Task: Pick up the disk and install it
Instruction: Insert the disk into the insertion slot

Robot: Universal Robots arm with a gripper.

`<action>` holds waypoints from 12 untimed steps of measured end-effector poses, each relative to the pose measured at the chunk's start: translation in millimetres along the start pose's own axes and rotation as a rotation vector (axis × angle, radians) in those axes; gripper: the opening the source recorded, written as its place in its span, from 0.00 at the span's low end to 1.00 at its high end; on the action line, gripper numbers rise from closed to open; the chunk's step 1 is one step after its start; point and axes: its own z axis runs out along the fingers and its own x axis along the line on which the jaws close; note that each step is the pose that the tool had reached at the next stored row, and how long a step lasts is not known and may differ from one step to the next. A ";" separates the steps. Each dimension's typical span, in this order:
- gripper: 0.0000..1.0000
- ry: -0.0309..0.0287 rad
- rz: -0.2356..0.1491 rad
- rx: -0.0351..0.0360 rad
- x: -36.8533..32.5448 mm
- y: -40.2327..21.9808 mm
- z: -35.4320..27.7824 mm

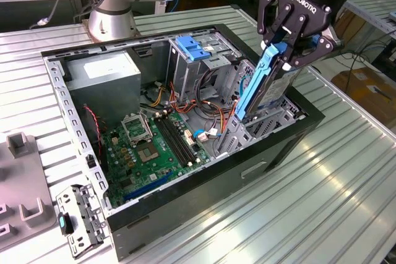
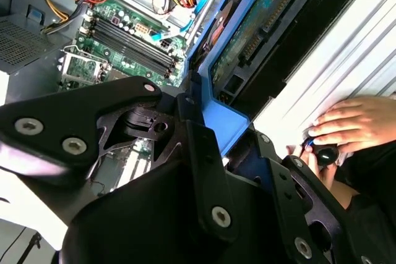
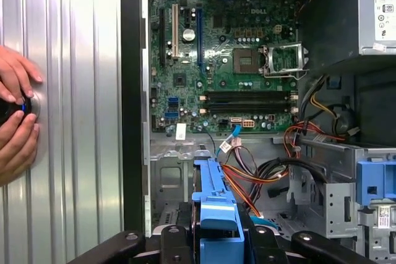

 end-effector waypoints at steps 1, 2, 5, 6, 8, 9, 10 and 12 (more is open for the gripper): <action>0.37 0.0001 0.000 0.0000 0.1 -0.2 0.9; 0.37 -0.0001 0.000 0.0000 0.2 -0.4 1.8; 0.37 -0.0002 0.000 -0.0002 0.3 -0.8 9.4; 0.37 0.0000 0.000 -0.0004 0.3 -1.0 11.9; 0.37 0.0000 0.000 -0.0018 0.5 -1.7 26.4; 0.37 -0.0001 0.000 -0.0019 0.5 -1.8 27.8; 0.37 -0.0001 0.000 -0.0020 0.5 -1.9 29.3; 0.37 0.0000 0.000 -0.0024 0.5 -2.1 32.6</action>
